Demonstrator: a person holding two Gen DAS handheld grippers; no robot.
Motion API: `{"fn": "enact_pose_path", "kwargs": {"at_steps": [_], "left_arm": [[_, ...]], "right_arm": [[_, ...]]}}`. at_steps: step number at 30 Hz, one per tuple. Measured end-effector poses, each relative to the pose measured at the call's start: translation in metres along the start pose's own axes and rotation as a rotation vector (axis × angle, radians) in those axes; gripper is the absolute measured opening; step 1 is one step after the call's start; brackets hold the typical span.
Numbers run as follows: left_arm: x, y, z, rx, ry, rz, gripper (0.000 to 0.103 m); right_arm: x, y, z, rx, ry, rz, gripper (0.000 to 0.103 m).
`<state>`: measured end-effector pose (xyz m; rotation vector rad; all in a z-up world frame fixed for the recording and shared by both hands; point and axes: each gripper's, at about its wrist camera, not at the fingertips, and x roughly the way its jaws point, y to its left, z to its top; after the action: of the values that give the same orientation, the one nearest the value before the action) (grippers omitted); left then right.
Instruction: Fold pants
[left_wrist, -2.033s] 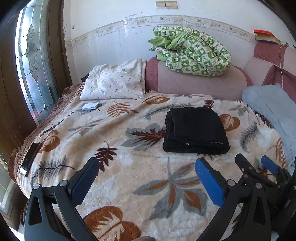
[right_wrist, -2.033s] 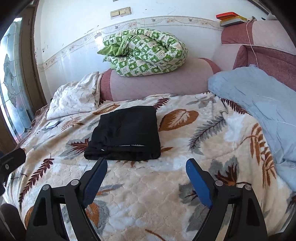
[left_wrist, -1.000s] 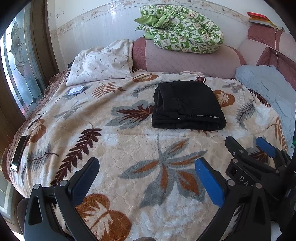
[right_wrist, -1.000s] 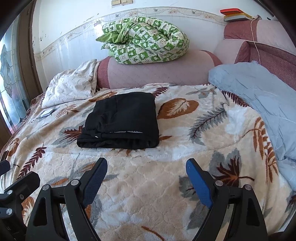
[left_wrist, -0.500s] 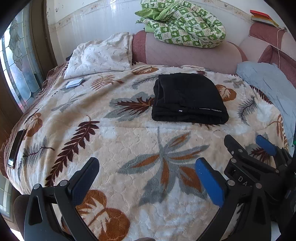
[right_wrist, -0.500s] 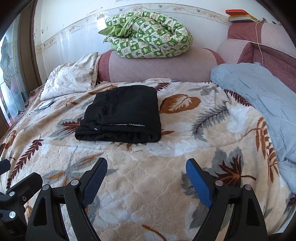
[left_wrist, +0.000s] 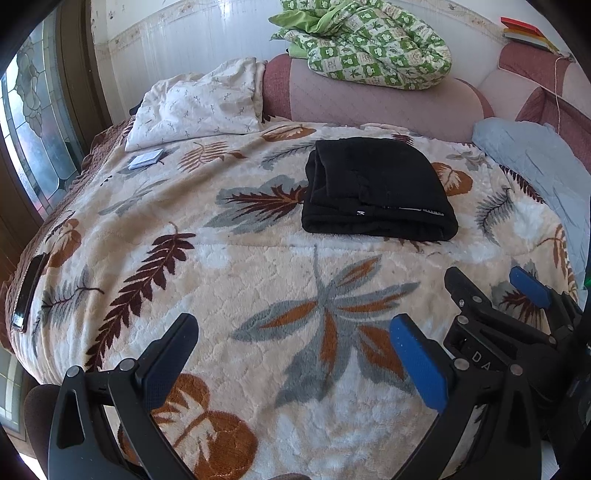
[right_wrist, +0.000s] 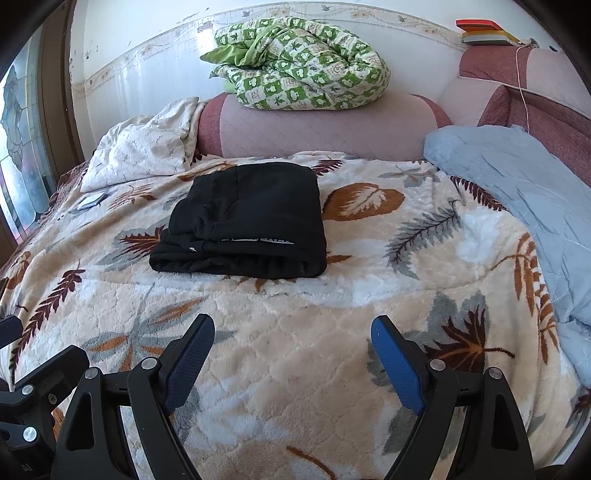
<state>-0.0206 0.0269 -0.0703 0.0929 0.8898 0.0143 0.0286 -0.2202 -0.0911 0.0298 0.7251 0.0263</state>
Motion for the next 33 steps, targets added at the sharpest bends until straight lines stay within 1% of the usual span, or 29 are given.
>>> {"fn": "enact_pose_path", "kwargs": {"at_steps": [33], "left_arm": [[0.0041, 0.0007, -0.0022, -0.002, 0.015, -0.004, 0.103]], "right_arm": [[0.0011, 0.0025, -0.0014, -0.003, 0.004, -0.003, 0.091]]}}
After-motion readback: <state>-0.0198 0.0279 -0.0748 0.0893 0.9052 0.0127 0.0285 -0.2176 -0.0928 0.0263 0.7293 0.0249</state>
